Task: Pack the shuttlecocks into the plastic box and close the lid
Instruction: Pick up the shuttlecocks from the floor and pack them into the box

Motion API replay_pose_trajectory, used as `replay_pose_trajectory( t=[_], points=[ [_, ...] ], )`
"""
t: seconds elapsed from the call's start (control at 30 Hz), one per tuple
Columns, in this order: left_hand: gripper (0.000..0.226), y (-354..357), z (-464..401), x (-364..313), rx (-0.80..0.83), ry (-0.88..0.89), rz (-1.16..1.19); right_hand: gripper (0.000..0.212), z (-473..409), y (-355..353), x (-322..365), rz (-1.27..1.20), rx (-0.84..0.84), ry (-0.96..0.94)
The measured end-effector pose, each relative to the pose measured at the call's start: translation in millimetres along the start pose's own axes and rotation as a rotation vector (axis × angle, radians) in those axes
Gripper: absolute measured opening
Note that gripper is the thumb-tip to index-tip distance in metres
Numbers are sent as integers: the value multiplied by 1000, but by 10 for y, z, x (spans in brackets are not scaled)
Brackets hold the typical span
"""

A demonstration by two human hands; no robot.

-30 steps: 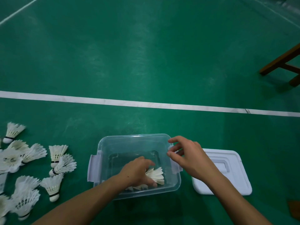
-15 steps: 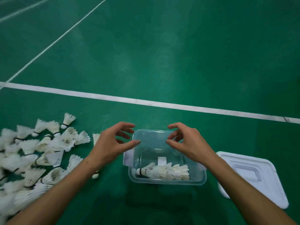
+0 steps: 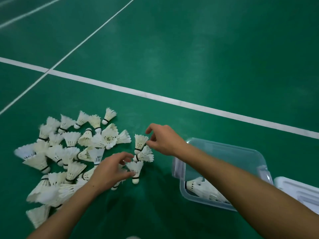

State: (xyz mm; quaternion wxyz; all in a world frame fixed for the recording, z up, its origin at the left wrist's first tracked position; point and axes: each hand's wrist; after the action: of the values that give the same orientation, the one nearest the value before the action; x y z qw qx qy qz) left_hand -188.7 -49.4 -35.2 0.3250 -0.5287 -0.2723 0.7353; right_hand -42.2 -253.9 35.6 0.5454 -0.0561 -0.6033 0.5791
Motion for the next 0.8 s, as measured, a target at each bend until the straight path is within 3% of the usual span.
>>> replay_pose_trajectory(
  t=[0.2, 0.43, 0.6, 0.8],
  points=[
    [61, 95, -76, 105, -42, 63, -192, 59, -360, 445, 39, 113, 142, 182],
    [79, 133, -25, 131, 53, 108, -359, 38, -405, 675, -9, 161, 144, 183],
    [64, 193, -124, -17, 58, 170, -355, 41, -368, 647, -25, 124, 119, 181],
    [55, 260, -276, -1, 96, 115, -269, 45, -306, 433, -31, 61, 52, 171]
  ],
)
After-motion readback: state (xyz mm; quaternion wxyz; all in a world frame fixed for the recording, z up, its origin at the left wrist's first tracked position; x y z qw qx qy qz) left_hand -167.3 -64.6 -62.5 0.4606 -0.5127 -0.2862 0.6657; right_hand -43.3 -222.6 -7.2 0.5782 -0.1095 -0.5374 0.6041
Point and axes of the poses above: each hand's wrist, its own z-axis away from the middle knuckle, its own y-axis out of the palm, x = y × z, and after that the axes turned 1 degree about x, right-handed
